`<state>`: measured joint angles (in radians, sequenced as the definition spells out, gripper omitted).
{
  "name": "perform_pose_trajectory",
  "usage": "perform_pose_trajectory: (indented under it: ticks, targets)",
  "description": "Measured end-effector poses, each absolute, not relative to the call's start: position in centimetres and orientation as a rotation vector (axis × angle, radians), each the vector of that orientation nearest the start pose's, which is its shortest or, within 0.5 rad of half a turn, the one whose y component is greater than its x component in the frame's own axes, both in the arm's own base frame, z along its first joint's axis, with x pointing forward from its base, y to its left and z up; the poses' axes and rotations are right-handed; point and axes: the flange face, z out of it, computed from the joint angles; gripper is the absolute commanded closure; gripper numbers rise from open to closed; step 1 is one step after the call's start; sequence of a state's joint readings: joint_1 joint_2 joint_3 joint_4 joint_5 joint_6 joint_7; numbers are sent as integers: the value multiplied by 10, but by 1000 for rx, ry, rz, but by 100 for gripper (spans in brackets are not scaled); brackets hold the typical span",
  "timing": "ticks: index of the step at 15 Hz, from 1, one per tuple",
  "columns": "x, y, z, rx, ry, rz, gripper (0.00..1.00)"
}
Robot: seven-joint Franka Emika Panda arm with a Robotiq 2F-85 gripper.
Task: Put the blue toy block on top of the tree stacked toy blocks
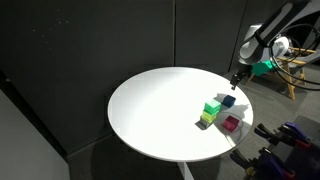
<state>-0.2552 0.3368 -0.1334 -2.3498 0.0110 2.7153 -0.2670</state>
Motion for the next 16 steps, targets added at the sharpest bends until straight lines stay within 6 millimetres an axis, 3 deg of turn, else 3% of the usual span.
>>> perform_pose_trajectory:
  ticks: [16]
  targets:
    - [482,-199,187,-3184,100,-15,0]
